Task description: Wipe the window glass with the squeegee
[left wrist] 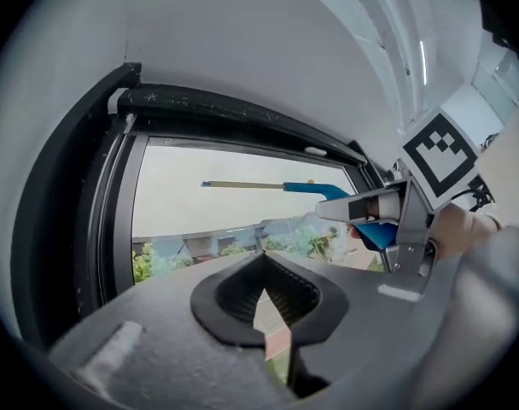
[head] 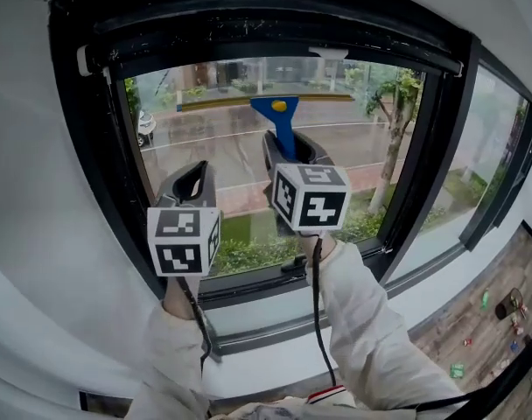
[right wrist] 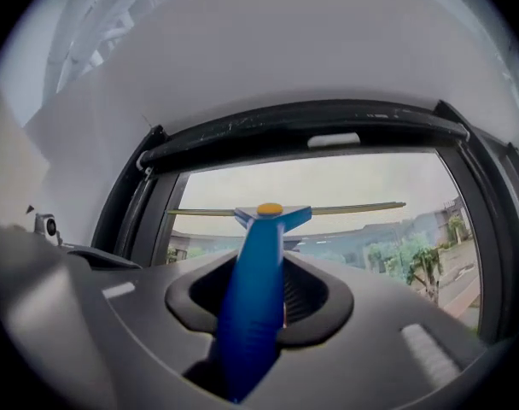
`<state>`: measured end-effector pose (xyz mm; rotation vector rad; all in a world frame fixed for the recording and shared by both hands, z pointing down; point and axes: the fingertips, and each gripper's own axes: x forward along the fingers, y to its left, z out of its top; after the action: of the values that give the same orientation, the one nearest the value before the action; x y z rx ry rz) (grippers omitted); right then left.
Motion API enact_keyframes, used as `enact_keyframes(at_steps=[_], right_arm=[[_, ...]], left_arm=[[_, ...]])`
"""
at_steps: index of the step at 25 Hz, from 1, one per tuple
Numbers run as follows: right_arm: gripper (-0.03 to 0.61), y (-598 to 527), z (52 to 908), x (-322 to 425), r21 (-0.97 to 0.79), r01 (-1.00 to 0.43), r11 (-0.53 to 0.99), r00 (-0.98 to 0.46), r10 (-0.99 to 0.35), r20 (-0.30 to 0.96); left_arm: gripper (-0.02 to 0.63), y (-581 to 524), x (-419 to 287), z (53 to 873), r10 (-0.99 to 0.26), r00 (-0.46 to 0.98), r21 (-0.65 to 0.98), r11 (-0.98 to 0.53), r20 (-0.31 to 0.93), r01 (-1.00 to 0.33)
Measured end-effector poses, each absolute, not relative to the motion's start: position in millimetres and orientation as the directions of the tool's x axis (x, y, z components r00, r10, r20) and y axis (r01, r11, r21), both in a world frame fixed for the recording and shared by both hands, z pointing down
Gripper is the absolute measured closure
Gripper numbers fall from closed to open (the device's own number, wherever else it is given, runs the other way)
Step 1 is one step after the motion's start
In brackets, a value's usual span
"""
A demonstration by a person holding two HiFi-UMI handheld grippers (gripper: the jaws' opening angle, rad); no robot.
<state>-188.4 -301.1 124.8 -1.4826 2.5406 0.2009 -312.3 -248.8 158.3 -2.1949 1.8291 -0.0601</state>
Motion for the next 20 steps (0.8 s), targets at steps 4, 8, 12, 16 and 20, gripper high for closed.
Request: enact_keyframes(at_steps=[4,8,12,16,20], right_arm=[[0.442,-308.7,64.3,-195.5,0.044,-0.887,0.460,-0.450,-0.837,-0.313],[0.442,-316.2,43.3,-204.8,0.041,-0.891,0.451,-0.441,-0.841,-0.313],[0.442,-329.5,33.4,-207.2,0.031,-0.901,0.432,-0.419,-0.851,-0.315],[0.442,-338.0,19.8,-213.2,0.032,-0.902,0.431,-0.418,-0.852,-0.316],[0.442,-344.1,14.2,-215.4,0.029,-0.904,0.426,-0.413,-0.854,-0.316]], left_arm=[[0.614,-252.1,-311.9,108.8,-0.959,0.216,-0.214,-0.175,-0.185,-0.961],[0.614,-245.4,-315.4,88.3,-0.954,0.212,-0.216,-0.166,-0.212,-0.962],[0.614,-245.3,-322.2,88.4,-0.957,0.194,-0.218,-0.146,-0.216,-0.965],[0.614,-252.7,-328.0,86.2,-0.959,0.187,-0.221,-0.140,-0.212,-0.965],[0.614,-262.1,-333.0,81.2,-0.964,0.174,-0.232,-0.125,-0.201,-0.965]])
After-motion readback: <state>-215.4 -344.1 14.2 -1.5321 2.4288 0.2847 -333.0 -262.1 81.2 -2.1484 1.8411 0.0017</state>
